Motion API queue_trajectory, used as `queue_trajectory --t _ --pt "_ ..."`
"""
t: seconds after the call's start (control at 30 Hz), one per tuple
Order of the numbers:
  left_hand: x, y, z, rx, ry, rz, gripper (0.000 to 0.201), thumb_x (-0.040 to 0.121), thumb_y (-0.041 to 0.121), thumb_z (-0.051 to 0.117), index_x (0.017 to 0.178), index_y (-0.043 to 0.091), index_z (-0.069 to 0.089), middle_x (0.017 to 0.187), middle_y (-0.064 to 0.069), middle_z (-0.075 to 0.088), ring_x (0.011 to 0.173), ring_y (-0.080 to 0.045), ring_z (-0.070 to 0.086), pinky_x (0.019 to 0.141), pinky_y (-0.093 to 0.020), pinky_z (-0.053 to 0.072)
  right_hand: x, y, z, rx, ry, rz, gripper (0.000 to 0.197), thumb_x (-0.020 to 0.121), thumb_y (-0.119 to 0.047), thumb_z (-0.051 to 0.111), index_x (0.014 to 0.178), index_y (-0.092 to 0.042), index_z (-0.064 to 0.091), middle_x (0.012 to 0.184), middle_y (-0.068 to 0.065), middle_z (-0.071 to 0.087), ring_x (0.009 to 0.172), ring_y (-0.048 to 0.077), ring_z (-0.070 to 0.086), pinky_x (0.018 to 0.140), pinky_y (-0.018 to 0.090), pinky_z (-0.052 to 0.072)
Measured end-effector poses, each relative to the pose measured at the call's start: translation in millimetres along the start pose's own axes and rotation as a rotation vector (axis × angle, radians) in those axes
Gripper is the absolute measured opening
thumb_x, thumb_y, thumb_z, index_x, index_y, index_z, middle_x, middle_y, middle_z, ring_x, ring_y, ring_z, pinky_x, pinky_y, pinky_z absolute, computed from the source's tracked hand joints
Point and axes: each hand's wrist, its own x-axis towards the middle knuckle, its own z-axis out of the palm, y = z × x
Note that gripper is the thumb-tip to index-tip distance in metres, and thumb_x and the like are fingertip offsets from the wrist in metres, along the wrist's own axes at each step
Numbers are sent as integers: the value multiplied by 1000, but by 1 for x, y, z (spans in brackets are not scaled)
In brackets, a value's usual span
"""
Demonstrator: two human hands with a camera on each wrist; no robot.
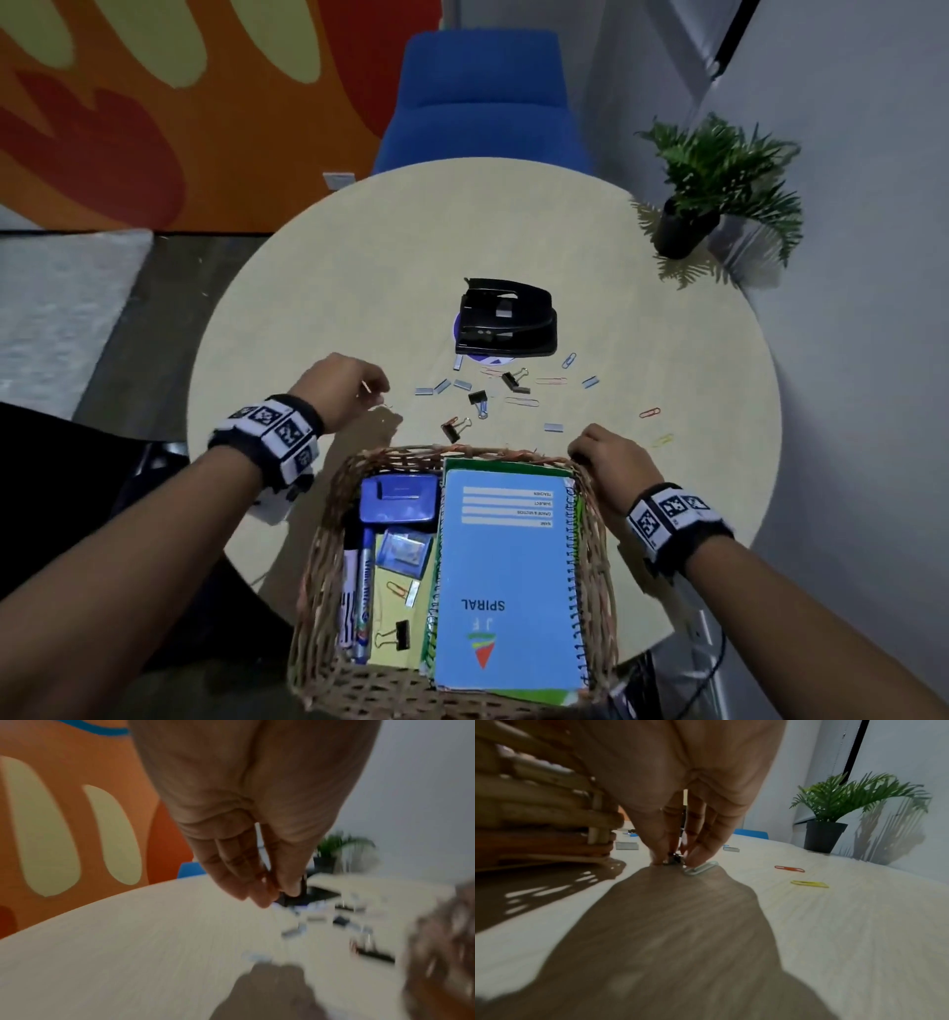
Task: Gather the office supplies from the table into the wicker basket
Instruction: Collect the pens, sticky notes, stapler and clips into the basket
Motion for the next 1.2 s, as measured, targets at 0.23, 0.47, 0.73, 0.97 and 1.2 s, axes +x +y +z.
queue_trajectory --t 0.23,0.47,0.73,0.97,1.2 --pt "27 -25 27 -12 -275 79 14 78 10 71 92 13 75 88 0 75 67 9 62 65 -1 41 1 6 -10 145 97 62 13 81 -8 65 94 -7 67 105 9 60 88 32 63 74 31 47" --pt "29 -28 51 -77 -261 170 18 76 4 67 89 14 74 91 -2 76 75 0 66 84 -26 53 -51 -6 -46 350 324 37 18 79 0 73 91 -12 67 109 -3 49 71 6 62 72 15 55" --pt "23 -28 57 94 -294 269 11 80 10 57 83 16 65 95 -2 63 86 -23 60 74 -29 45 -103 -117 -55 467 62 -224 16 86 -22 54 98 -19 64 118 -6 47 84 5 61 80 18 51" --pt "-8 -47 14 -285 42 167 8 84 17 67 92 18 65 78 3 65 77 -19 63 76 -30 50 -97 -180 -32 282 -222 -407 35 94 -29 36 117 -13 57 130 2 43 96 28 58 84 34 46" --pt "-101 -19 24 -519 58 139 6 79 23 75 78 28 70 73 9 74 71 -3 68 66 -19 52 -85 -177 -30 299 -188 -475 45 95 -23 49 140 -26 41 139 3 45 121 26 49 97 40 46"
